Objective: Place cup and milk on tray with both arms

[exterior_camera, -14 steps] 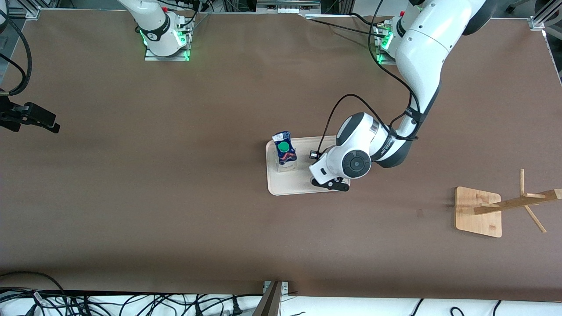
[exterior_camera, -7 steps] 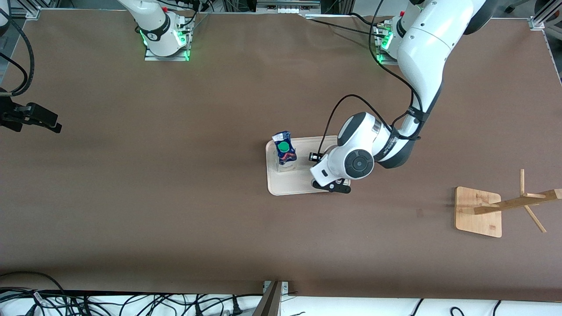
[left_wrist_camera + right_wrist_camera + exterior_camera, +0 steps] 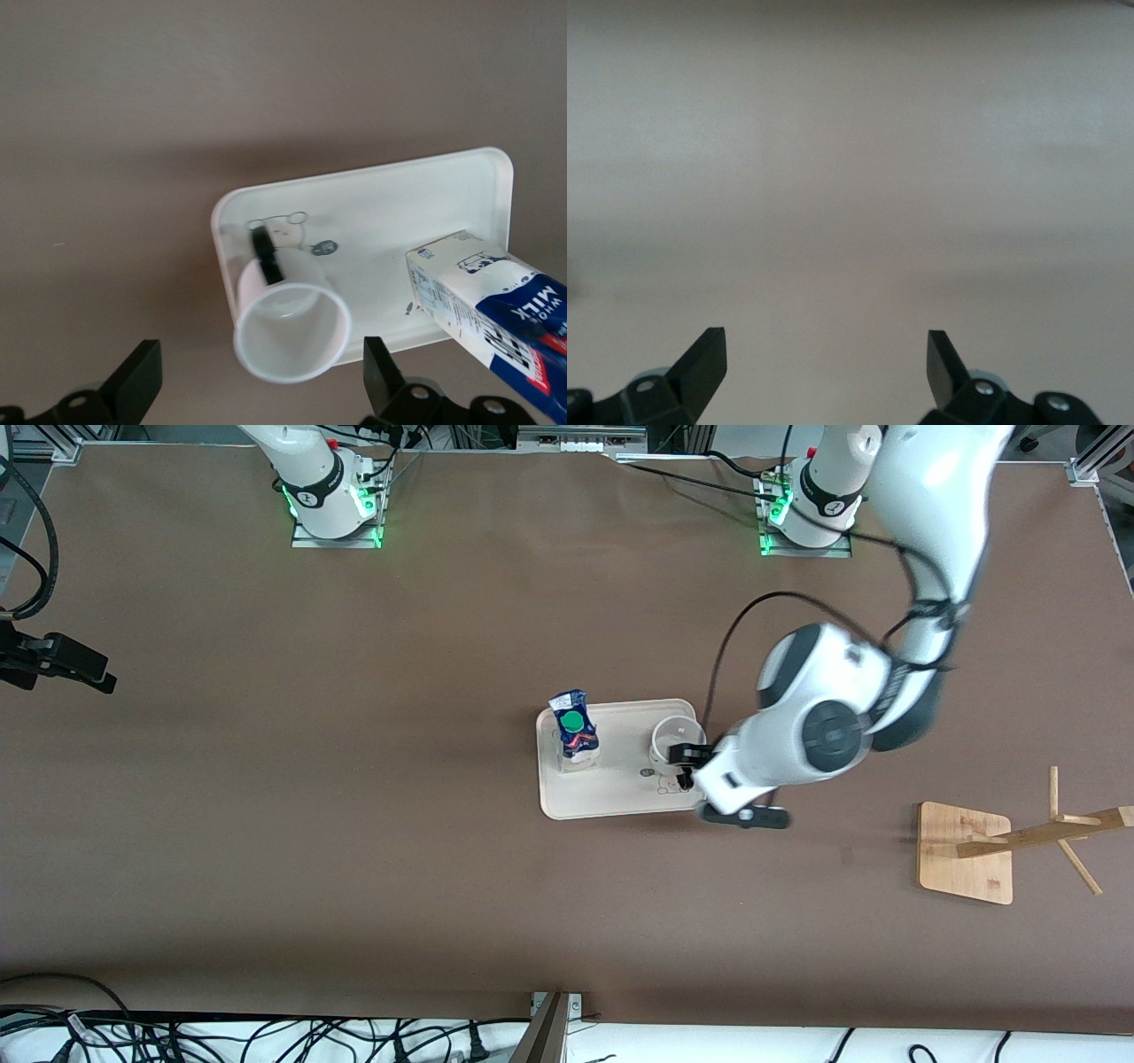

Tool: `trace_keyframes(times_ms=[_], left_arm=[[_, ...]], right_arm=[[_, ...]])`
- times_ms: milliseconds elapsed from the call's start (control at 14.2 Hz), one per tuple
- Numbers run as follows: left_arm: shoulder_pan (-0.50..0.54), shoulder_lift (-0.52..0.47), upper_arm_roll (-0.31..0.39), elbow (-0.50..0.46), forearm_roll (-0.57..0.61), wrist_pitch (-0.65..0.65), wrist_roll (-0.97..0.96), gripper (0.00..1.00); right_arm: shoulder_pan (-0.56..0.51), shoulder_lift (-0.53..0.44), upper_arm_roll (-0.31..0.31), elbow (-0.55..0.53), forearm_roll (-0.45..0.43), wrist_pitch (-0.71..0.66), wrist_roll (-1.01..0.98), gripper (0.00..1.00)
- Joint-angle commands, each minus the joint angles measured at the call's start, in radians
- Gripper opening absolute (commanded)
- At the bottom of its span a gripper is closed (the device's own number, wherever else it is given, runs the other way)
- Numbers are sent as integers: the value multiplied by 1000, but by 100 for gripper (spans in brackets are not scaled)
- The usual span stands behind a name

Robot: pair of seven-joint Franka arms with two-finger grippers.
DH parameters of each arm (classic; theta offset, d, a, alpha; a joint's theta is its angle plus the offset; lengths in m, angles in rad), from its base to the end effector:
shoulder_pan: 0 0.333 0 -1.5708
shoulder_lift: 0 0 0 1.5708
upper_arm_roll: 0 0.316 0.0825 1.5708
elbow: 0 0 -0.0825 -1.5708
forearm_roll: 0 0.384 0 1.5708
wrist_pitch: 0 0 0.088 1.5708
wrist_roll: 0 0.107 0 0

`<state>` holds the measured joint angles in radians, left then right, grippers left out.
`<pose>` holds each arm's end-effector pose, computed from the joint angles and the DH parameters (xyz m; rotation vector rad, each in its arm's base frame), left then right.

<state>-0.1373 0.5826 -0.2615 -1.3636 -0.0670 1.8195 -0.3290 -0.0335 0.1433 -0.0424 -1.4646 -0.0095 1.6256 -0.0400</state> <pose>0.6595 -0.2446 0.3817 2.9735 -0.0238 -0.2616 0.6018 -0.0449 0.5968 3.1245 -0.0546 0.0264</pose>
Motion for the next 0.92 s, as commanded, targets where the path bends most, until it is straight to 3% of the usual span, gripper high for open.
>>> trace_keyframes(times_ms=[0, 352, 493, 704, 845], left_arm=[[105, -140, -4, -86, 19, -26, 37, 100], [186, -363, 24, -134, 26, -210, 47, 100], [185, -389, 73, -132, 27, -249, 57, 100], [182, -426, 82, -135, 26, -250, 265, 100], [182, -446, 105, -147, 27, -246, 286, 100]], right_arm=[[-3, -16, 4, -16, 0, -1, 2, 100], [-3, -16, 4, -16, 2, -3, 2, 100], [-3, -16, 3, -16, 2, -16, 2, 100], [-3, -16, 4, -16, 5, -16, 3, 100], [-3, -16, 4, -16, 13, -18, 6, 100]])
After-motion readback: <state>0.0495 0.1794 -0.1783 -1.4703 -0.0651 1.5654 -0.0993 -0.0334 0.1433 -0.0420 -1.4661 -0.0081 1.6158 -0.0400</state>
